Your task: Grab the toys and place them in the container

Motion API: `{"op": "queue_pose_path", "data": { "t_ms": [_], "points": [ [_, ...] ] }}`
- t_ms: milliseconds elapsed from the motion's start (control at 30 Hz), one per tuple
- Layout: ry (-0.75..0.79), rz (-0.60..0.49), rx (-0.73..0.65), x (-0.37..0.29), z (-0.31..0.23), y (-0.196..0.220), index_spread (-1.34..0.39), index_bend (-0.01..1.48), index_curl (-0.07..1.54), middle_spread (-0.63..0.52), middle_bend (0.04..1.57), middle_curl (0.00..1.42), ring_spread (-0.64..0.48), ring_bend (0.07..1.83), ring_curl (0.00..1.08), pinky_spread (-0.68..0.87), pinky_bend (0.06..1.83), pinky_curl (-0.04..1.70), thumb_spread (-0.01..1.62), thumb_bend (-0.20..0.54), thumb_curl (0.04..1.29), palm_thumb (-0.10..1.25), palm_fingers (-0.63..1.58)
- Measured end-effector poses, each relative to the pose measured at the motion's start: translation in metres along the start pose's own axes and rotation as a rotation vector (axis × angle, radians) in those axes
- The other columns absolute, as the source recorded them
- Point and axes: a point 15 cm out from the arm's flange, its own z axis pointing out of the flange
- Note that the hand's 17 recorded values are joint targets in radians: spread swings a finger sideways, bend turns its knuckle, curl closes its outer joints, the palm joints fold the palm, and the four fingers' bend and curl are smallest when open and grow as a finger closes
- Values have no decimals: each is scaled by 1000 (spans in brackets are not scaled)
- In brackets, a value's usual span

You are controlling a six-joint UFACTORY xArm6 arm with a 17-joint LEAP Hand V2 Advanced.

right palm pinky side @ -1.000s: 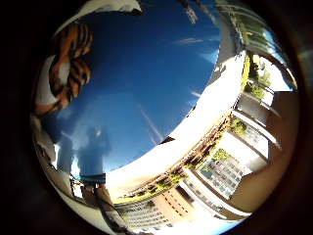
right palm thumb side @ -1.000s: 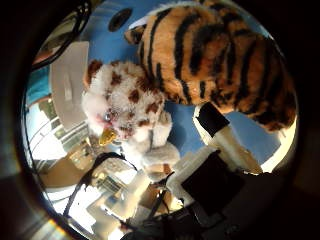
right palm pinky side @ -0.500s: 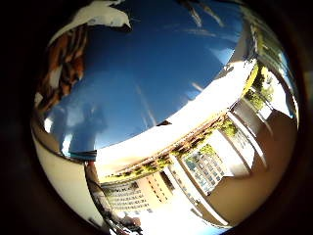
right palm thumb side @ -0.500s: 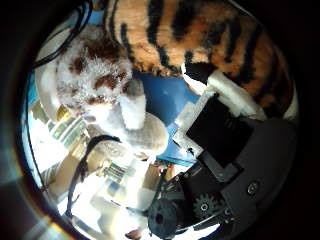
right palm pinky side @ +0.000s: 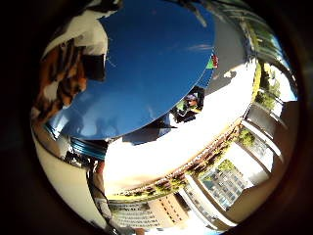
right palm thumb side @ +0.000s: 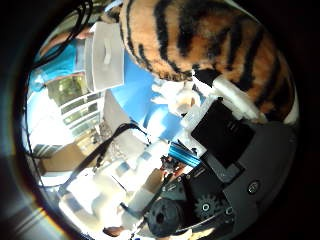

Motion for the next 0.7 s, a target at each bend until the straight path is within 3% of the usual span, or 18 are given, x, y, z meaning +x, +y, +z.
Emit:
{"op": "queue_pose_path", "data": {
  "t_ms": [267, 533, 700],
  "points": [
    [-25, -264, 201, -161, -79, 5, -888, 792, -14, -253, 1137, 1066, -126, 1353, 864, 189, 1412, 884, 1052, -11, 739, 986, 928],
    [-58, -414, 238, -310, -93, -19, -937, 917, -13, -241, 1159, 1099, -144, 1360, 887, 161, 1463, 922, 1045, -10, 812, 978, 922],
    [-44, -472, 297, -398, -90, -59, -945, 967, -16, -233, 1171, 1108, -150, 1377, 899, 149, 1470, 934, 1048, -12, 846, 966, 910]
  ]
}}
